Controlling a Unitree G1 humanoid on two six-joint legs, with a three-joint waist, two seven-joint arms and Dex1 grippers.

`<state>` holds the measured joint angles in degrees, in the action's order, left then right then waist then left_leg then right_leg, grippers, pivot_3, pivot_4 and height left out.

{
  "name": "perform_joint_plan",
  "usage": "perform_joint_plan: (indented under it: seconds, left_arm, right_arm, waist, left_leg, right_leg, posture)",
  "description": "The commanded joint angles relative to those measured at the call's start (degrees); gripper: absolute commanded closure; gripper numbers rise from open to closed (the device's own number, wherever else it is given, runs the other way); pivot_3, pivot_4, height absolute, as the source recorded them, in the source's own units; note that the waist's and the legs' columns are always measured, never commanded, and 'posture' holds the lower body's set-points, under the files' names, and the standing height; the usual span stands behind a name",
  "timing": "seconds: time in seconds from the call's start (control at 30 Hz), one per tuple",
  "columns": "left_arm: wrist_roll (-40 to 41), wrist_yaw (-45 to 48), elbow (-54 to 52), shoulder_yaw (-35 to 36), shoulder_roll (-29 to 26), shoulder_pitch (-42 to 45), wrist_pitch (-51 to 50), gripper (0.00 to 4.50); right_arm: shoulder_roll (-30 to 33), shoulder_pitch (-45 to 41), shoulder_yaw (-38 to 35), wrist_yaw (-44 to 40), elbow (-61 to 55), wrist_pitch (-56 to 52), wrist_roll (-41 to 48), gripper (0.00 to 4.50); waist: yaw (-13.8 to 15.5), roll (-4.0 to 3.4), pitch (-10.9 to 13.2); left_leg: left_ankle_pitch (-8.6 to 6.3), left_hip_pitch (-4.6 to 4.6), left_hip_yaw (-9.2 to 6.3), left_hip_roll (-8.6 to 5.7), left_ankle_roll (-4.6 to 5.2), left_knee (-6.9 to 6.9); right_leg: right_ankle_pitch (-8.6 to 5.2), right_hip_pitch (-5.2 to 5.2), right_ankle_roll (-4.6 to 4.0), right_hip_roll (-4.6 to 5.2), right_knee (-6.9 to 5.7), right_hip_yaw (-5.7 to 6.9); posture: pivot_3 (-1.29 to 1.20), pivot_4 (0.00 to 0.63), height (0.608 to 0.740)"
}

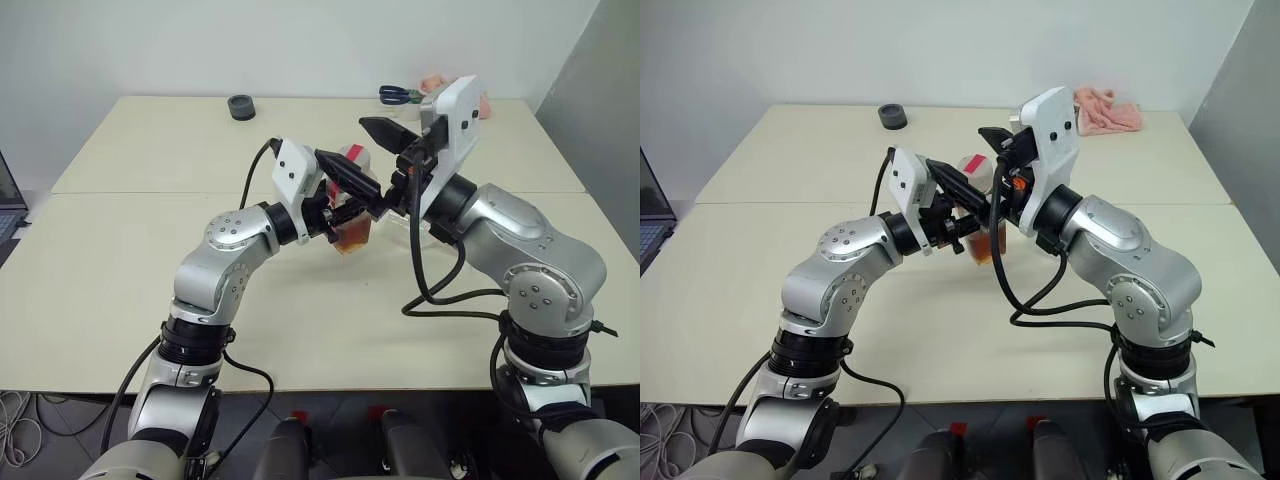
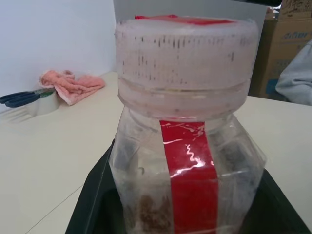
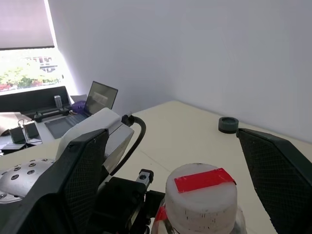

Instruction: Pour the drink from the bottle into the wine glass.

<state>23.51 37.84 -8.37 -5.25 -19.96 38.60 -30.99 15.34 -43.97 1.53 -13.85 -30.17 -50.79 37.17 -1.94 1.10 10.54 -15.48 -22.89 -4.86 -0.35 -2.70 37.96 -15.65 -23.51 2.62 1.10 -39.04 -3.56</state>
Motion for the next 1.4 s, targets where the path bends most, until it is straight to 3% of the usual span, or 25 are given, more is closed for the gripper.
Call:
perform_joint_plan:
  seconds: [0.03, 0.4, 0.67, 1.07, 1.17, 1.33, 1.4]
  left_arm:
    - [0.4, 0.1, -2.9, 0.6, 0.3, 2.2, 0.8, 2.70]
    - [0.7, 0.3, -4.0, 0.2, 0.9, 2.3, -0.4, 2.70]
    - [0.7, 0.1, -4.4, 0.4, 1.0, 2.0, -0.4, 2.70]
    - [0.4, 0.2, -4.4, 0.3, 0.9, 1.9, -0.2, 2.70]
    - [0.4, 0.2, -4.6, 0.2, 0.8, 1.9, -0.3, 2.70]
    - [0.5, 0.3, -4.9, 0.1, 0.8, 1.8, -0.5, 2.70]
    - [0.5, 0.3, -5.0, 0.1, 0.7, 1.7, -0.6, 2.70]
  right_arm:
    - [0.2, 0.4, 1.4, -0.6, 0.4, 0.7, -1.4, 0.04]
    - [0.8, 1.0, 0.2, -1.3, 5.7, 4.0, -5.7, 0.04]
    - [-1.7, -0.2, -2.3, -0.6, 5.3, 3.5, -3.4, 0.04]
    - [-0.3, 1.7, -1.6, -2.7, 3.7, 3.2, -2.6, 0.04]
    - [-0.5, 1.7, -1.7, -3.0, 3.6, 3.4, -2.4, 0.68]
    - [-0.4, 1.6, -1.8, -3.3, 3.4, 4.0, -2.6, 2.40]
    - [-0.4, 1.4, -1.9, -3.3, 3.4, 4.1, -2.7, 2.52]
  waist:
    - [0.0, 0.00, 0.0]
    - [-0.1, 0.00, 0.0]
    - [0.0, 0.00, 0.0]
    - [0.0, 0.00, 0.0]
    - [0.0, 0.00, 0.0]
    - [0.0, 0.00, 0.0]
    - [0.0, 0.00, 0.0]
  left_leg:
    - [0.00, 0.00, 0.00, 0.00, 0.00, 0.00]
    - [0.00, 0.01, 0.03, -0.01, 0.00, 0.00]
    - [0.00, 0.00, 0.01, -0.01, 0.00, 0.00]
    - [0.00, 0.01, 0.01, -0.01, 0.00, 0.00]
    - [0.00, 0.00, 0.02, -0.01, 0.00, 0.00]
    - [0.00, 0.00, 0.01, -0.02, 0.00, 0.00]
    - [0.00, 0.00, 0.02, -0.02, 0.00, 0.01]
  right_leg:
    - [0.00, 0.00, 0.00, -0.01, 0.00, 0.00]
    - [0.00, 0.01, 0.00, 0.01, 0.00, -0.02]
    - [0.00, 0.01, 0.00, 0.01, 0.00, -0.01]
    - [0.00, 0.02, 0.00, 0.00, 0.00, -0.01]
    - [0.00, 0.01, 0.00, 0.00, 0.00, -0.01]
    - [0.00, 0.01, 0.00, 0.00, 0.00, -0.01]
    - [0.00, 0.02, 0.00, 0.01, 0.01, -0.02]
  posture:
    - [0.00, 0.150, 0.740]
    - [0.00, 0.150, 0.740]
    - [0.00, 0.150, 0.740]
    - [0.00, 0.150, 0.740]
    - [0.00, 0.150, 0.740]
    - [0.00, 0.150, 0.740]
    - [0.00, 0.150, 0.740]
